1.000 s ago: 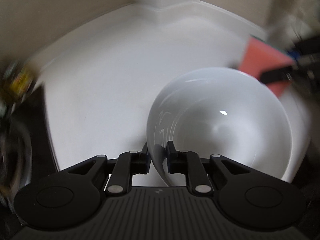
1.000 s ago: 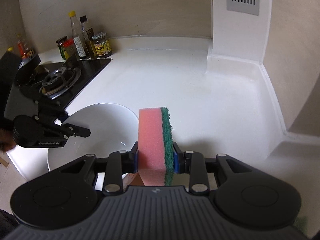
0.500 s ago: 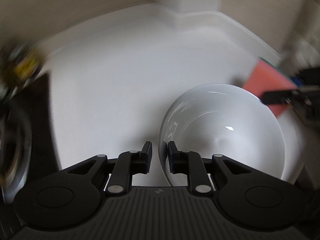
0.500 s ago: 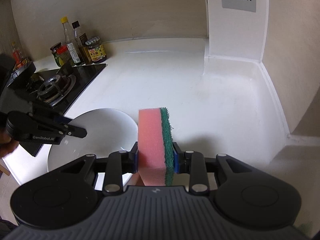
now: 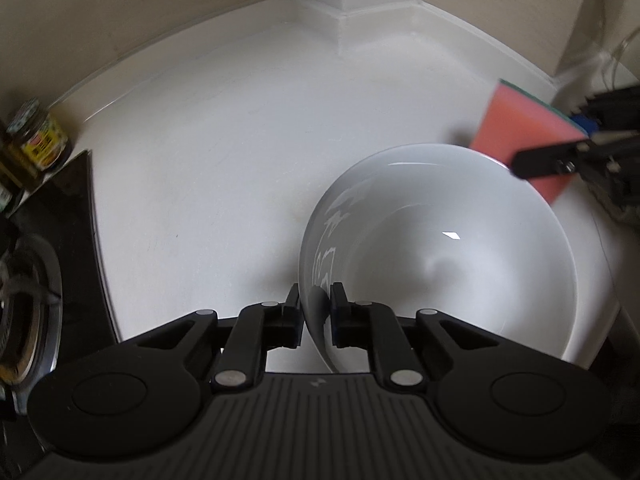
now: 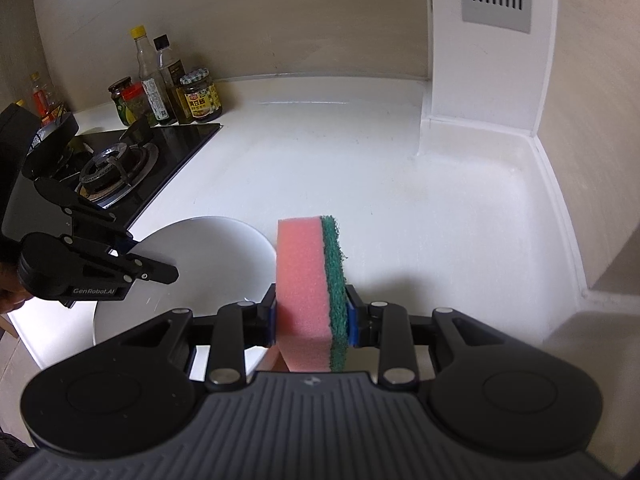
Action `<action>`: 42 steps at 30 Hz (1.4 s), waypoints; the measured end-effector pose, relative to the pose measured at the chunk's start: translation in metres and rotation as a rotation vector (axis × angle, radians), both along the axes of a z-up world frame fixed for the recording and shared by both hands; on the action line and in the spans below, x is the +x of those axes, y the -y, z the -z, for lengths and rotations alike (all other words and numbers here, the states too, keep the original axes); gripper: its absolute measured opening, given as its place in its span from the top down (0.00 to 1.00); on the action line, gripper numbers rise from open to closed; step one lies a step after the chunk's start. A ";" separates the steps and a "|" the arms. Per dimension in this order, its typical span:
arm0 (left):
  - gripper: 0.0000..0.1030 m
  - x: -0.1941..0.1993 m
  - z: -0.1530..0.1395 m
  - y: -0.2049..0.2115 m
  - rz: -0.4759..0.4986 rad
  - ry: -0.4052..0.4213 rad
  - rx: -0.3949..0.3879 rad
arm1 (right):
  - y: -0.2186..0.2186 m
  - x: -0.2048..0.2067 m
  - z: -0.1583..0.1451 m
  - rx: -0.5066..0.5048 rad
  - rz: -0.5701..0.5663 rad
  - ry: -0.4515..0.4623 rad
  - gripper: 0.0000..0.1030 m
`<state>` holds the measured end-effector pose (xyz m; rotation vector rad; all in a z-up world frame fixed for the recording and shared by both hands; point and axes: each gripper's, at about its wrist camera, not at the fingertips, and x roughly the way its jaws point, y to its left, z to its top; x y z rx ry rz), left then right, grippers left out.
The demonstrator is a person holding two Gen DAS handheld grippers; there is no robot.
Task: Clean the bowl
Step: 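Rub the sponge along the bowl's outer wall while the left gripper holds the rim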
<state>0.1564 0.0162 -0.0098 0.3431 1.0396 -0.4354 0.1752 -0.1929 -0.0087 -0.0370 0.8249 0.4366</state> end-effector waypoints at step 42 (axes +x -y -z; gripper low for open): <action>0.83 0.004 -0.007 0.014 0.282 0.019 0.057 | -0.002 0.022 -0.005 -0.059 -0.124 -0.009 0.74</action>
